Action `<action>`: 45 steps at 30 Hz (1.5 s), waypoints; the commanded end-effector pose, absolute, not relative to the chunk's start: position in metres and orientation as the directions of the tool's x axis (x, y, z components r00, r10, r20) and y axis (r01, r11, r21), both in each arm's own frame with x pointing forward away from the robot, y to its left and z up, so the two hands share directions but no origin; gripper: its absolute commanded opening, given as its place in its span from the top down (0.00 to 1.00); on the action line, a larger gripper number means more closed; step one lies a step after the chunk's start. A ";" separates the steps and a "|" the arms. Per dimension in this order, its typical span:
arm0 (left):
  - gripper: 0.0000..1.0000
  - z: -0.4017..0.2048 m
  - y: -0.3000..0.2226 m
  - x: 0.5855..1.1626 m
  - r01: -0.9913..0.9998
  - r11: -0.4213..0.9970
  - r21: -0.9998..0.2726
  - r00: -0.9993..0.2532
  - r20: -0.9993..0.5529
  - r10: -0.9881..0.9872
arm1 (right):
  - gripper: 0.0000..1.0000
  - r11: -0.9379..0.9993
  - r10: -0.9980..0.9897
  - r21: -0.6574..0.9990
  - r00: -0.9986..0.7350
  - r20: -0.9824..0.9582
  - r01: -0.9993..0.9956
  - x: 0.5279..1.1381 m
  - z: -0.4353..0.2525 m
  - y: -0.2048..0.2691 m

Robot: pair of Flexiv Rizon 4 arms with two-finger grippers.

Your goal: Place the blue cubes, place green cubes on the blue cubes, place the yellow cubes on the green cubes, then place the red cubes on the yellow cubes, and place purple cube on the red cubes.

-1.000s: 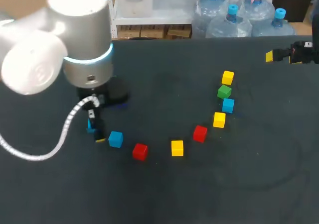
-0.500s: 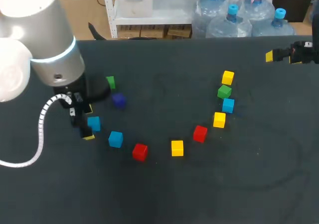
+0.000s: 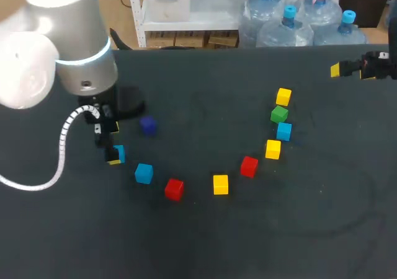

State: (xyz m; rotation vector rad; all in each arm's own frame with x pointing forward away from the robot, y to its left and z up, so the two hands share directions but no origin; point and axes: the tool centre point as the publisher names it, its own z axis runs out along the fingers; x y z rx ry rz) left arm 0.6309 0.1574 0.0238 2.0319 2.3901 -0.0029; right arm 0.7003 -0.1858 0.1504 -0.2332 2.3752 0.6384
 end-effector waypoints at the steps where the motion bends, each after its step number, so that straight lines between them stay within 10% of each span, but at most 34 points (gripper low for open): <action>1: 0.00 0.018 0.149 0.640 0.986 0.164 -0.013 -0.163 0.042 0.986 | 0.00 0.867 0.000 0.382 -0.767 -0.642 -0.320 0.700 0.150 -0.185; 45: 0.00 0.009 0.162 0.629 0.958 0.284 -0.021 -0.280 0.115 0.953 | 0.00 0.867 0.000 0.382 -0.767 -0.642 -0.320 0.700 0.150 -0.185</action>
